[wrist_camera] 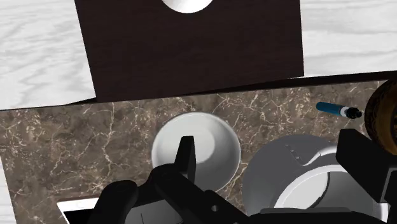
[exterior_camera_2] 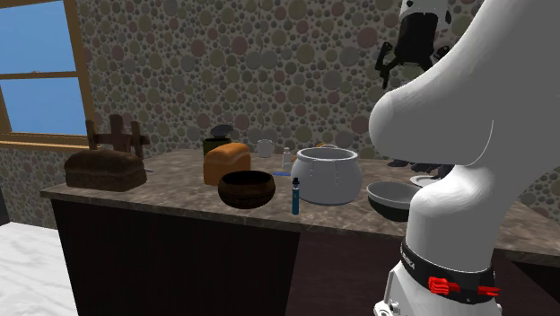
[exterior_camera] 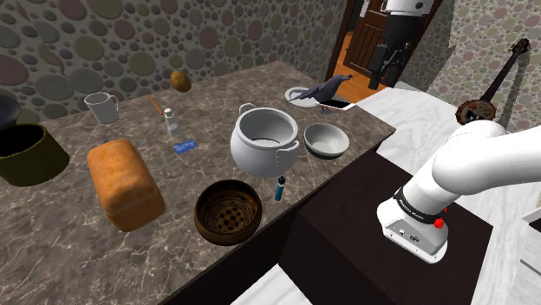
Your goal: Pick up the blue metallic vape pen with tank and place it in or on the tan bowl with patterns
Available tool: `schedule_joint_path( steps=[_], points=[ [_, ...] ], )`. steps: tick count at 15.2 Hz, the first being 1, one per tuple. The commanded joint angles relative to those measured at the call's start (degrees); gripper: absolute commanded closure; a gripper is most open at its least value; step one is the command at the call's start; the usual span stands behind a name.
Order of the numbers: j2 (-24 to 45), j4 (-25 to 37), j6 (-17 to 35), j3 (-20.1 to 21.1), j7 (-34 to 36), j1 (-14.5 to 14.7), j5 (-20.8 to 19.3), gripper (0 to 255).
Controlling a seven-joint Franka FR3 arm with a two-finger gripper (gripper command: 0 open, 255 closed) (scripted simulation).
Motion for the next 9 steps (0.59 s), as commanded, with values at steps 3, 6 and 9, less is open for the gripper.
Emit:
schedule_joint_path(
  steps=[3,6,9],
  points=[
    [-0.6,-2.9,3.3,2.3,2.1,0.8,1.7,0],
    [-0.6,-6.7,8.5,6.0,5.3,2.2,4.3,0],
    [0.3,-9.8,14.1,9.8,8.4,3.8,6.9,0]
  ],
)
